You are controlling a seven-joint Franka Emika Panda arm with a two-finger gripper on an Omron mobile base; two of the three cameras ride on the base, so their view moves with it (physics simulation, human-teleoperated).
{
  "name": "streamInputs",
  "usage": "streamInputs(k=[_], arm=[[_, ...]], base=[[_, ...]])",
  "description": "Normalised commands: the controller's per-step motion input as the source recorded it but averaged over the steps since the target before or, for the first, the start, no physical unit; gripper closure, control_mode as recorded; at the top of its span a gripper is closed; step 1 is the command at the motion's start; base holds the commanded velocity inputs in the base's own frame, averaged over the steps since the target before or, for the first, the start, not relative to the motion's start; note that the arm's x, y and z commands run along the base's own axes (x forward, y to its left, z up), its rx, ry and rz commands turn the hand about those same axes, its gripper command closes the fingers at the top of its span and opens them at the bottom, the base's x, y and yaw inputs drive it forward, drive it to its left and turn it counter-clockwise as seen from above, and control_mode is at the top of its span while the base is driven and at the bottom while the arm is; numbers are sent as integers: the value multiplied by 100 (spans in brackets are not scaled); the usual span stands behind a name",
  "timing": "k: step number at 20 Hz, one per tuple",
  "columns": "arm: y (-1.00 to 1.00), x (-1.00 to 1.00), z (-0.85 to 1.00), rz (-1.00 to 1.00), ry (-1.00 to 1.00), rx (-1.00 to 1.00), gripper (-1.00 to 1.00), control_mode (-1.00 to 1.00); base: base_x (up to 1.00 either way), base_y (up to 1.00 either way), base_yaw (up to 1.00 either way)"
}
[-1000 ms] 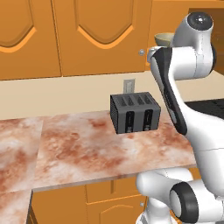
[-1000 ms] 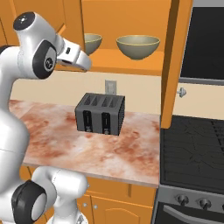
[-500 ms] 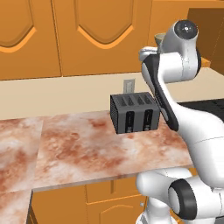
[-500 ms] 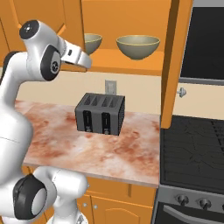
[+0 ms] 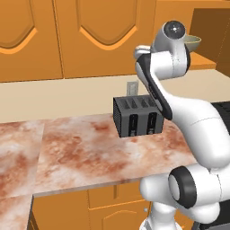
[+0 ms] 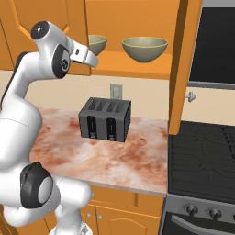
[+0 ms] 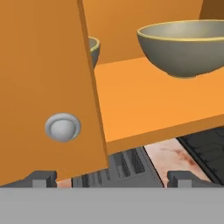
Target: Move the bowls from the cabinet to the plates on the dining table.
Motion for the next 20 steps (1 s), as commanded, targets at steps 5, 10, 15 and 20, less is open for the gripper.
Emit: streamInputs(k=[5, 10, 15, 20], arm=[[16, 40, 0, 0, 0, 0, -100, -100], [1, 50, 0, 0, 0, 0, -100, -100], [4, 45, 0, 0, 0, 0, -100, -100], [11, 38, 0, 0, 0, 0, -100, -100]], base=[[0, 0, 0], [0, 0, 0], [0, 0, 0], [0, 0, 0]])
